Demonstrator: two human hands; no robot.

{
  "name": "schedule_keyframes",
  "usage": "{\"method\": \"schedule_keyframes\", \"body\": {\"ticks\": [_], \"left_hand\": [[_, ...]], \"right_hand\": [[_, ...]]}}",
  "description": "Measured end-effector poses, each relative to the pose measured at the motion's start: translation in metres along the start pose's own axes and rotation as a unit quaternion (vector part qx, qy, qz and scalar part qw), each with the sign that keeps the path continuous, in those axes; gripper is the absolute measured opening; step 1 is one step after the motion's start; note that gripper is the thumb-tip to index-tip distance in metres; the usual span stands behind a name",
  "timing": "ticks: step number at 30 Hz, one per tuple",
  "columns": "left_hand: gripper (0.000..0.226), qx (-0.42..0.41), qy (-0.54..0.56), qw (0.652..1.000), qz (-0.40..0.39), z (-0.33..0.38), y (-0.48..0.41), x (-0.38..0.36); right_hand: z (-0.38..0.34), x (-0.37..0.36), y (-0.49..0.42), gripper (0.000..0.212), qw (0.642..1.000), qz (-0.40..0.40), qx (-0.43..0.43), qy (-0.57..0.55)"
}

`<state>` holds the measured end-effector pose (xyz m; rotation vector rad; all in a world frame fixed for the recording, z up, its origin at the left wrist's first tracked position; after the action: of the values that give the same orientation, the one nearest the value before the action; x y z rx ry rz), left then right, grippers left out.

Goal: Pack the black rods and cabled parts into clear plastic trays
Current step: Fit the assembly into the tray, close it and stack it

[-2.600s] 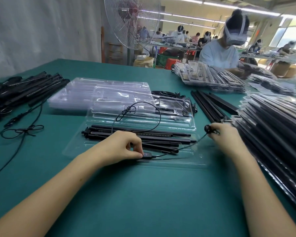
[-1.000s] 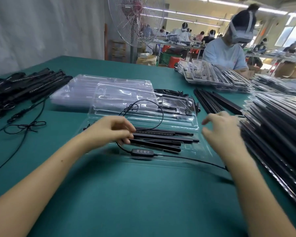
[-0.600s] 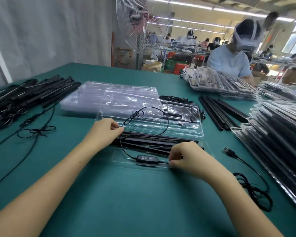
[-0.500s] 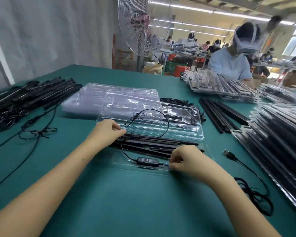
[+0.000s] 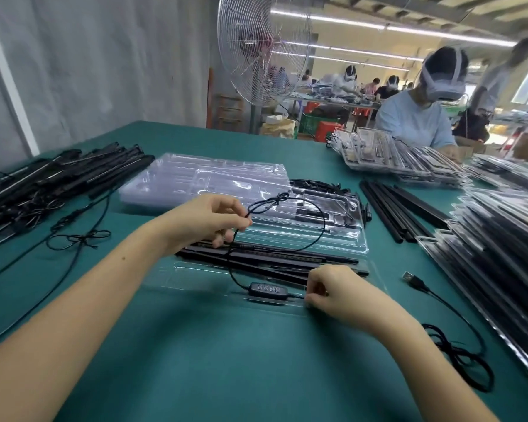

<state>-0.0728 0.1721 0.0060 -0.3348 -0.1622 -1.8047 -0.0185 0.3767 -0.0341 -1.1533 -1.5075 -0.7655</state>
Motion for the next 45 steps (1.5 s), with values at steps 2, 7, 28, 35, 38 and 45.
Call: {"method": "schedule_keyframes", "body": {"ticks": [2,7,28,35,38,45], "left_hand": [[0.011,-0.023,0.004,1.0,0.003,0.009,0.002,-0.004],[0.024,-0.078,0.144,0.984,0.067,0.039,0.002,0.001],[0.034,-0.232,-0.062,0.955,-0.172,0.124,0.005,-0.129],[0.044,-0.109,-0.328,0.938,-0.013,0.065,0.003,-0.055],[0.056,-0.054,-0.326,0.934,-0.135,0.031,0.016,-0.053],[0.05,-0.082,-0.156,0.97,-0.17,0.017,0.032,-0.053]], "right_hand": [[-0.002,0.0,0.001,0.01,1.0,-0.005,0.007,0.017],[0.001,0.024,0.009,0.012,0.996,0.075,-0.02,-0.034],[-0.09,0.0,0.028,0.06,0.853,-0.079,0.08,-0.509],[-0.072,0.0,0.019,0.057,0.864,-0.031,0.06,-0.499],[-0.07,-0.004,0.019,0.046,0.872,-0.037,0.057,-0.485],[-0.074,-0.004,0.02,0.028,0.88,-0.035,0.068,-0.468]]}}
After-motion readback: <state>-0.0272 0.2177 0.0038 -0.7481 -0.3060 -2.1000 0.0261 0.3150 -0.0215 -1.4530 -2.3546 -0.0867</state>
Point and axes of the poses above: each hand's wrist, its own y-axis away from the middle knuckle, its own x-axis out of the back of the hand, z = x × y, the point moved 6 cm from there along -y, towards the middle knuckle, and after that the axes turned 8 degrees about z, right-handed, at the moved point
